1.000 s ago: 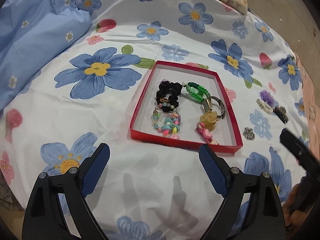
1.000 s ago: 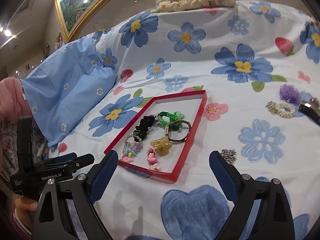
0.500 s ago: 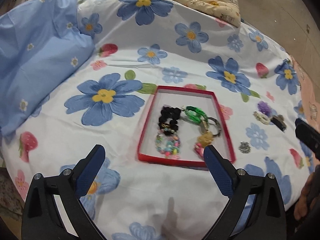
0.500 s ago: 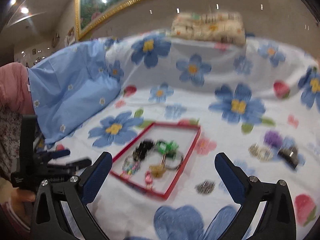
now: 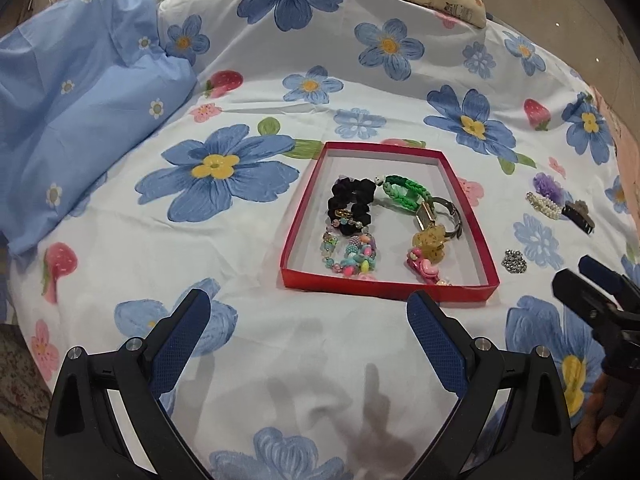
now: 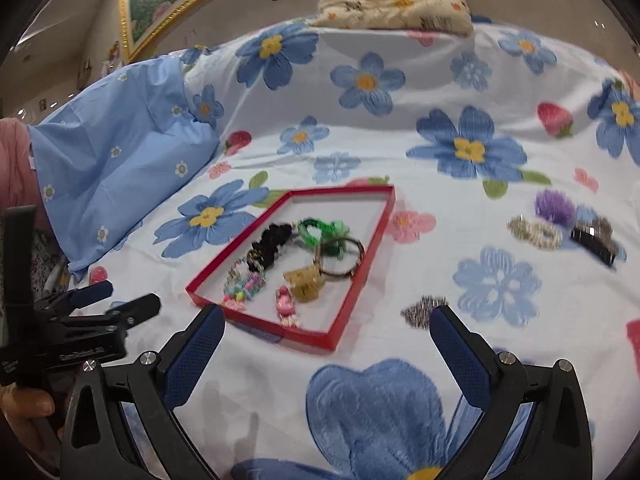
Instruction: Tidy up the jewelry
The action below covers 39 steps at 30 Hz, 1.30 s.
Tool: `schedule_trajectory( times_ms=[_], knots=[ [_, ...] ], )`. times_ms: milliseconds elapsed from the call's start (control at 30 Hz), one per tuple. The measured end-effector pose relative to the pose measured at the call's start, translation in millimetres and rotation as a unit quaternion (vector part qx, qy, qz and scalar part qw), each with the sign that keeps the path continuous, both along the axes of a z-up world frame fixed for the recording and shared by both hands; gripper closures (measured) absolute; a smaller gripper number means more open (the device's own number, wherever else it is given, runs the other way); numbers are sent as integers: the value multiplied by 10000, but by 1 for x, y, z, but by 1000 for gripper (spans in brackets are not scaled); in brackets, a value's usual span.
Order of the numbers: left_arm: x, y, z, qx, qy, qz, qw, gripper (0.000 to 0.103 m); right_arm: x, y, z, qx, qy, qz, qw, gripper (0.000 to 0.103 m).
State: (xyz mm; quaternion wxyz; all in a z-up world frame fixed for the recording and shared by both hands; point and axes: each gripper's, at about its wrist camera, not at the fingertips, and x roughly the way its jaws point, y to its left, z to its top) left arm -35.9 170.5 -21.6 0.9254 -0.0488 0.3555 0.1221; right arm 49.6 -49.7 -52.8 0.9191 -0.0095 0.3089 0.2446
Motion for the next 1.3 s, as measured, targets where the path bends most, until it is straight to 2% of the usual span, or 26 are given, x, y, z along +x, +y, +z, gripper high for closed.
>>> schedule_trajectory(
  times_ms=[100, 200, 467, 533, 667, 867, 1300],
  knots=[
    [-4, -8, 4, 234, -68, 5, 9997, 3, 4, -3, -8, 83, 197, -4, 9998, 0],
    [-7, -14, 10, 358, -193, -2, 9992, 3, 4, -5, -9, 160, 123, -32, 9998, 0],
    [-6, -15, 19, 490, -314, 47, 9983, 3, -2, -1, 21, -12, -704, -74, 9975, 0],
    [-6, -13, 19, 454, -315, 79, 9984, 3, 3, 4, 19, -173, -545, 25, 9984, 0],
    [-4, -9, 15, 465, -289, 133, 9984, 3, 10, 9, 4, -98, -175, 151, 9997, 0],
    [-1, -4, 9, 406, -208, 200, 9988, 3, 10, 14, -7, -148, -26, 169, 9997, 0],
    [1, -5, 5, 353, -129, 131, 9992, 3, 11, 14, -10, -98, 69, 246, 9996, 0]
  ],
)
